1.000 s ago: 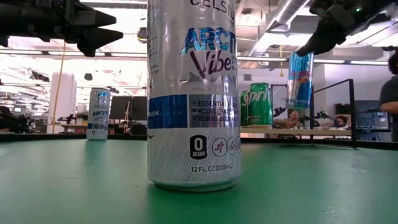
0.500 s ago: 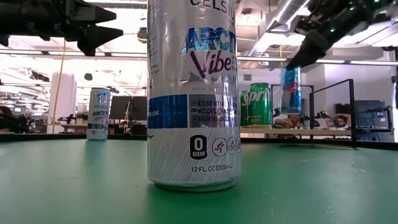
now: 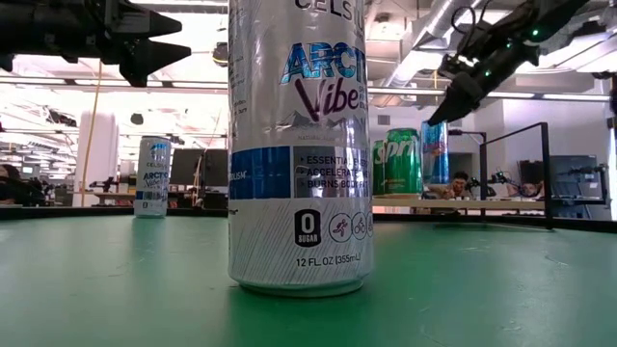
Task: Place canned beverage on shelf
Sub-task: Put the top blue soda can on the shelf
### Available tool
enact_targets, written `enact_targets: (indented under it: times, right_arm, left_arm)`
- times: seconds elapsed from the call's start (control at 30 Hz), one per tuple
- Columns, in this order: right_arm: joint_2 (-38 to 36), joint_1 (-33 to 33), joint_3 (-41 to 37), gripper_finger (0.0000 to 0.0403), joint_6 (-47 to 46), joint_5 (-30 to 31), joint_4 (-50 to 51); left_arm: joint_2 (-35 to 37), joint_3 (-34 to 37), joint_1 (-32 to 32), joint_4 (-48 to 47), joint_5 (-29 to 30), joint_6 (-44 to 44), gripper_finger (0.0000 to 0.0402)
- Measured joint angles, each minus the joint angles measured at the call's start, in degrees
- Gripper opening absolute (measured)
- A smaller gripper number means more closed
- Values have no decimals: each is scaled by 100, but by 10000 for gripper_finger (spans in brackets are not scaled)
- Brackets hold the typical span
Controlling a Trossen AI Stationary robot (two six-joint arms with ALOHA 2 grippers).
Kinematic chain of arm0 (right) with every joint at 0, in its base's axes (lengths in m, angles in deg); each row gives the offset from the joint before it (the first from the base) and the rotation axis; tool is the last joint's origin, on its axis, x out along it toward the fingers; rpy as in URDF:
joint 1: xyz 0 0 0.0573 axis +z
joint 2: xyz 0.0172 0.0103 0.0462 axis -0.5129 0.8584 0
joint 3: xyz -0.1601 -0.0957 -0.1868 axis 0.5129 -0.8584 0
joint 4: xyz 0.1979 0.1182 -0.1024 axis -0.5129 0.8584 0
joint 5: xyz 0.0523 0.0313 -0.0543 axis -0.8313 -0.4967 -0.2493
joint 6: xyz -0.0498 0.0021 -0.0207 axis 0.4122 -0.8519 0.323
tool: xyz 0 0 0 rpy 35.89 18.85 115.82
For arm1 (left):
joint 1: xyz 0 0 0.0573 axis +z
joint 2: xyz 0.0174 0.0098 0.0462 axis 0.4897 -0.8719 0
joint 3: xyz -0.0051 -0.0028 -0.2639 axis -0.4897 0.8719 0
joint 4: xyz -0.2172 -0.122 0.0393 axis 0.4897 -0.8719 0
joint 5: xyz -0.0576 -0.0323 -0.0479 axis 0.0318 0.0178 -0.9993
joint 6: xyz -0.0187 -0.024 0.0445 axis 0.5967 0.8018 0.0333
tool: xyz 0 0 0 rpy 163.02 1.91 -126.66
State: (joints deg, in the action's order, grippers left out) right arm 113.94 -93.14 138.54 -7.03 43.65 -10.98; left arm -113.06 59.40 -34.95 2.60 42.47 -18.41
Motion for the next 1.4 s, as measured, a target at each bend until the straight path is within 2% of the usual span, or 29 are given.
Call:
enact_targets:
  times: [0.3, 1.2, 1.4]
  right_arm:
    - [434, -164, 2, 267, 511, -180, -241]
    - [767, -168, 42, 267, 339, -137, -314]
    - [764, -245, 42, 279, 244, -140, -276]
  left_arm:
    - [-2, 0, 0, -2, 22, -22, 264]
    - [0, 0, 0, 2, -4, 42, 264]
    - [0, 0, 0, -7, -11, 42, 264]
